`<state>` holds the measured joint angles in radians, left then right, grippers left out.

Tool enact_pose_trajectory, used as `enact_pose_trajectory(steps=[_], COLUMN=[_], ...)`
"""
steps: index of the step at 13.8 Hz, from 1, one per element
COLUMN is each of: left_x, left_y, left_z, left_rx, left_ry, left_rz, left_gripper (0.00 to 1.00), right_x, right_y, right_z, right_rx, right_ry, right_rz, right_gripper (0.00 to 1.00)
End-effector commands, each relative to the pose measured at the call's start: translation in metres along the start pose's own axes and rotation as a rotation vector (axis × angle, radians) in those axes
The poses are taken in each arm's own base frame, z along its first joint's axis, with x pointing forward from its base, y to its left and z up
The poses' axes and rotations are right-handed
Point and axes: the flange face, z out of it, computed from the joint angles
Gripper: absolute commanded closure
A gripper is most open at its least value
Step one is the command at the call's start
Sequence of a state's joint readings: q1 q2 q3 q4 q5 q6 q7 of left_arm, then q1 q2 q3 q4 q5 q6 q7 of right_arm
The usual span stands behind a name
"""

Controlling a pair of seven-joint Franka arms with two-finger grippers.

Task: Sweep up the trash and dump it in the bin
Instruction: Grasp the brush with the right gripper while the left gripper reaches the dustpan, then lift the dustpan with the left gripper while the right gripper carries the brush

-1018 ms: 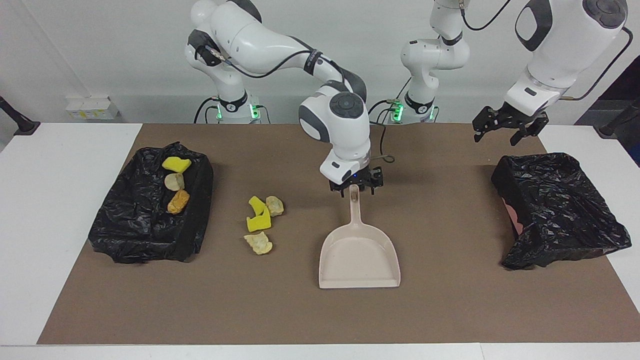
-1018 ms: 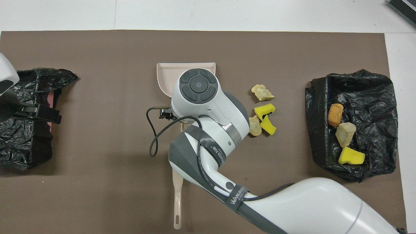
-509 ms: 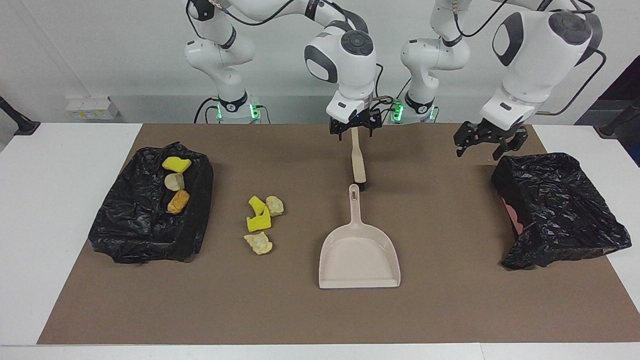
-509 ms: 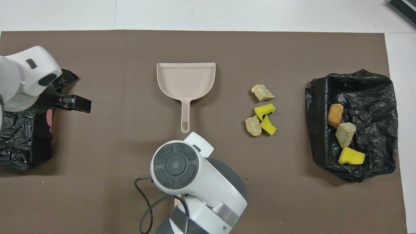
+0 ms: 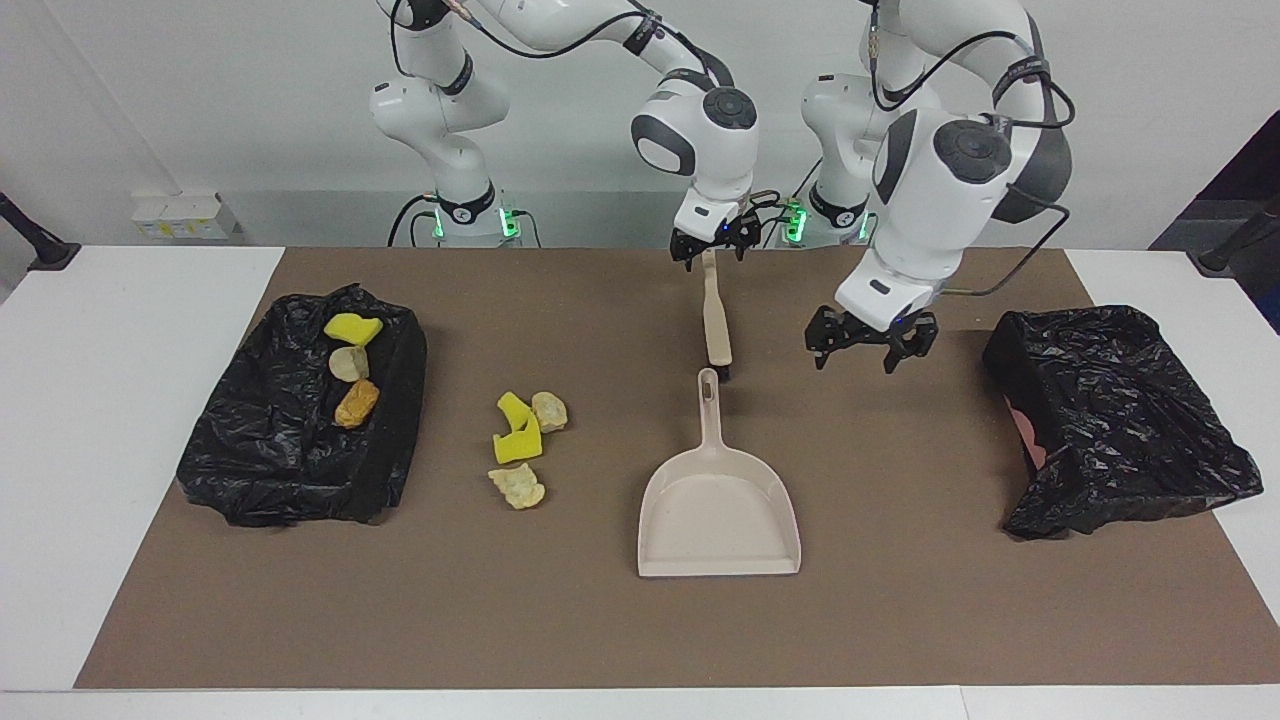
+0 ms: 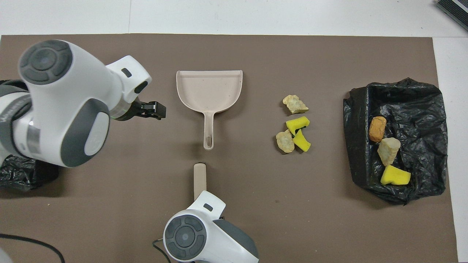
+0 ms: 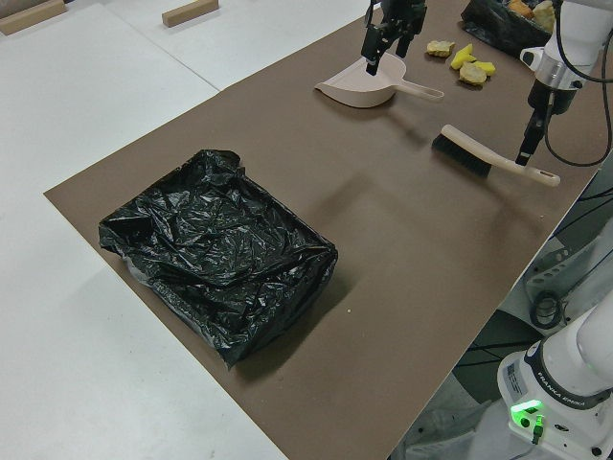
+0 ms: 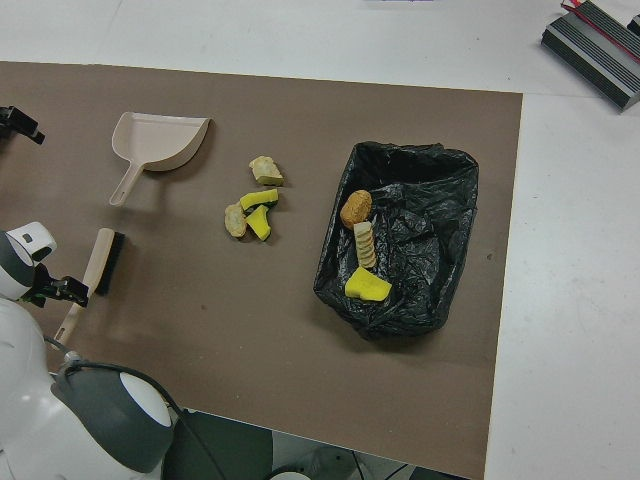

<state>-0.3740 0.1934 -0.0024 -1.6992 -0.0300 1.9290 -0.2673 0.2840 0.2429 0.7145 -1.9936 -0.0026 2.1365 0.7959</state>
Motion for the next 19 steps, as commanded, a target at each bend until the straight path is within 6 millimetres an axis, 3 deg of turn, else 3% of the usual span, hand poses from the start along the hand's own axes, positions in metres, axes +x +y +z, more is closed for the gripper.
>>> enact_pose_trajectory(steps=[1, 3, 7, 8, 9, 10, 13, 15, 16, 18, 19], left_x=[0.008, 0.006, 0.004, 0.001, 0.0, -0.002, -0.007, -0.009, -0.009, -0.011, -0.011], left_y=[0.032, 0.06, 0.096, 0.107, 0.109, 0.116, 0.128, 0.129, 0.129, 0.129, 0.128], left_z=[0.026, 0.049, 0.084, 0.09, 0.092, 0.105, 0.121, 0.123, 0.124, 0.126, 0.127], left_rx=[-0.002, -0.006, -0.019, -0.024, -0.022, -0.015, -0.004, -0.005, -0.006, -0.007, -0.006], left_ry=[0.028, 0.032, 0.052, 0.058, 0.054, 0.04, 0.021, 0.017, 0.013, 0.0, 0.0], left_rz=[-0.037, -0.016, -0.053, -0.063, -0.063, -0.054, -0.056, -0.059, -0.063, -0.066, -0.066], left_gripper=[0.0, 0.0, 0.0, 0.0, 0.0, 0.0, 0.0, 0.0, 0.12, 0.76, 1.0], right_x=[0.001, -0.008, -0.016, -0.016, -0.016, -0.016, -0.014, -0.014, -0.014, -0.008, -0.005], right_y=[0.004, 0.007, 0.003, 0.003, 0.003, 0.003, 0.002, 0.002, 0.003, 0.008, 0.012], right_z=[0.013, 0.026, 0.04, 0.04, 0.04, 0.039, 0.038, 0.039, 0.039, 0.031, 0.023], right_rx=[0.018, 0.002, 0.002, 0.0, -0.002, -0.002, 0.001, -0.002, -0.009, -0.05, -0.077], right_ry=[-0.012, -0.024, -0.03, -0.028, -0.032, -0.032, -0.029, -0.034, -0.039, -0.05, -0.061], right_rz=[0.025, 0.019, 0.001, 0.0, -0.002, -0.002, -0.001, -0.002, -0.01, -0.024, -0.018], right_gripper=[0.0, 0.0, 0.0, 0.09, 0.35, 0.53, 0.96, 1.0, 1.0, 1.0, 1.0])
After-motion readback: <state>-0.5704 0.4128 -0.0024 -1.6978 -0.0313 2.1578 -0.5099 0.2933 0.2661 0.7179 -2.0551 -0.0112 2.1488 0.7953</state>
